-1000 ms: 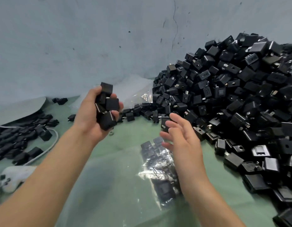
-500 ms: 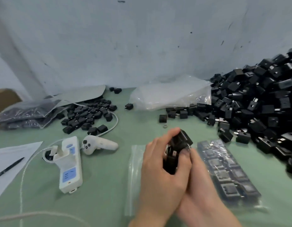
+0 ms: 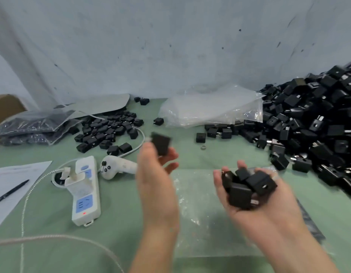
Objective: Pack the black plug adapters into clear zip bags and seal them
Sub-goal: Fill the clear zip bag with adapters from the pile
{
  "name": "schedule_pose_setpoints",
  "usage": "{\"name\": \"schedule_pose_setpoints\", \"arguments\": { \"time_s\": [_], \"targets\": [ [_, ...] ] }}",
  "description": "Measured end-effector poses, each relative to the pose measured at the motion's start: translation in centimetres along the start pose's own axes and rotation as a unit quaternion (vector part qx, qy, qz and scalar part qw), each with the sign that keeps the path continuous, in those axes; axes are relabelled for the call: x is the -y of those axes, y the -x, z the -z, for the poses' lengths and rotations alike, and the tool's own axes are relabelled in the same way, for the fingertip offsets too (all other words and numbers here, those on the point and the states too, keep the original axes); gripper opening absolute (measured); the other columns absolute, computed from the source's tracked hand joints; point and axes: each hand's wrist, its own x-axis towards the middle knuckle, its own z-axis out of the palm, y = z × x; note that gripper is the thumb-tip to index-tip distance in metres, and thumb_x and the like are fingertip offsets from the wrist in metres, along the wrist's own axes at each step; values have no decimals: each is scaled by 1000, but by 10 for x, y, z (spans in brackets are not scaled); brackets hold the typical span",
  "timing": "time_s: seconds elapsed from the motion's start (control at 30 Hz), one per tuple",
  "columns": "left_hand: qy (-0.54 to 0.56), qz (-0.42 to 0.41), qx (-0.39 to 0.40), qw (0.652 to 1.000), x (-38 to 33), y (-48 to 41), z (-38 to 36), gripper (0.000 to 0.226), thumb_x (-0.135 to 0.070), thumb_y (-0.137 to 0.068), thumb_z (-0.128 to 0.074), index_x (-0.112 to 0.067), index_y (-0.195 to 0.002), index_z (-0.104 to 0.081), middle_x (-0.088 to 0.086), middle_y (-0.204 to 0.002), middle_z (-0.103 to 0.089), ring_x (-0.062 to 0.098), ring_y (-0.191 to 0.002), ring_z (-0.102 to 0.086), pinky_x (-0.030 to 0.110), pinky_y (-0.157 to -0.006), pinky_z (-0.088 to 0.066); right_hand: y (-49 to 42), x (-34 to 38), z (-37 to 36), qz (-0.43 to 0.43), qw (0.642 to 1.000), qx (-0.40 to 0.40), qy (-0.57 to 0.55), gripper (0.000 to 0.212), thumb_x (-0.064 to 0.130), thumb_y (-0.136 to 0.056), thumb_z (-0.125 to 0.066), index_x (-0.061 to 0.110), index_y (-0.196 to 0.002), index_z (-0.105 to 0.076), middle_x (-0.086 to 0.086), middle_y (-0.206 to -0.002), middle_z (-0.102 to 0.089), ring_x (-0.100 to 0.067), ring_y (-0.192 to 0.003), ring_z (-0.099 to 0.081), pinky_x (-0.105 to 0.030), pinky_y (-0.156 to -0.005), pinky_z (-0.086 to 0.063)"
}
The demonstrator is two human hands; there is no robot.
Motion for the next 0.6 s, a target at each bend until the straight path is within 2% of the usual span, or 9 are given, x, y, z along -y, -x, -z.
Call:
{"name": "schedule_pose_setpoints", "arguments": {
  "time_s": [0.1, 0.17, 0.2, 0.27, 0.33, 0.43, 0.5, 0.53, 0.6],
  "targets": [
    [20, 139, -69, 988, 3, -37, 47, 25, -30, -101, -45, -18, -86, -62, -1, -71, -63, 14, -67, -61, 24, -59, -51, -3, 33, 4, 28, 999, -11, 13, 25, 25, -90, -53, 9, -95, -72, -21, -97, -71, -39, -84, -72, -59, -76, -58],
    [-72, 190, -68, 977, 12, -48, 79, 16, -22, -99, -50, -16, -93, -64, 2, -81, -63, 15, -71, -59, 27, -66, -50, -4, 49, 7, 33, 999, -13, 22, 27, 25, -89, -54, 9, -100, -73, -26, -112, -67, -44, -98, -68, -60, -81, -54],
    [-142, 194, -53, 969, 19, -50, 93, 12, -20, -98, -53, -17, -101, -64, 3, -88, -64, 15, -75, -58, 28, -70, -49, -3, 54, 6, 37, 999, -15, 31, 28, 25, -88, -55, 9, -101, -73, -29, -113, -65, -47, -99, -67, -60, -82, -53],
    [-339, 142, 18, 930, 29, -49, 114, 22, -19, -95, -59, -29, -114, -61, -3, -101, -67, 11, -83, -60, 26, -72, -45, -5, 62, 9, 40, 998, -24, 32, 29, 26, -89, -55, 8, -101, -73, -32, -109, -65, -51, -95, -66, -60, -82, -52],
    [-471, 58, 122, 872, 32, -44, 122, 34, -19, -93, -63, -42, -117, -55, -18, -111, -65, 2, -98, -60, 20, -76, -43, -8, 68, 12, 46, 998, -30, 34, 29, 26, -90, -55, 7, -100, -73, -34, -106, -64, -54, -92, -65, -59, -81, -53],
    [-482, 23, 257, 837, 34, -34, 119, 43, -18, -93, -65, -53, -117, -57, -28, -116, -62, -13, -114, -52, 13, -93, -39, -15, 71, 20, 60, 996, -47, 39, 28, 25, -91, -54, 7, -103, -71, -34, -103, -64, -55, -89, -66, -56, -79, -54],
    [-462, 22, 306, 832, 38, -26, 113, 46, -17, -94, -65, -50, -125, -57, -29, -126, -59, -14, -121, -49, 17, -105, -38, -17, 70, 25, 70, 995, -53, 36, 26, 24, -92, -53, 8, -105, -69, -30, -102, -66, -54, -90, -67, -51, -76, -56],
    [-465, 12, 303, 832, 41, -24, 110, 46, -21, -94, -66, -47, -129, -55, -30, -130, -56, -13, -123, -47, 20, -107, -38, -17, 70, 28, 72, 996, -51, 32, 26, 23, -91, -53, 8, -106, -69, -28, -102, -68, -53, -91, -67, -48, -74, -57],
    [-488, -25, 248, 836, 43, -21, 106, 40, -22, -95, -63, -47, -125, -54, -26, -126, -56, -14, -114, -49, 17, -98, -39, -15, 69, 35, 74, 996, -45, 30, 28, 21, -88, -55, 10, -110, -69, -27, -105, -69, -51, -95, -68, -45, -74, -57]
  ]
}}
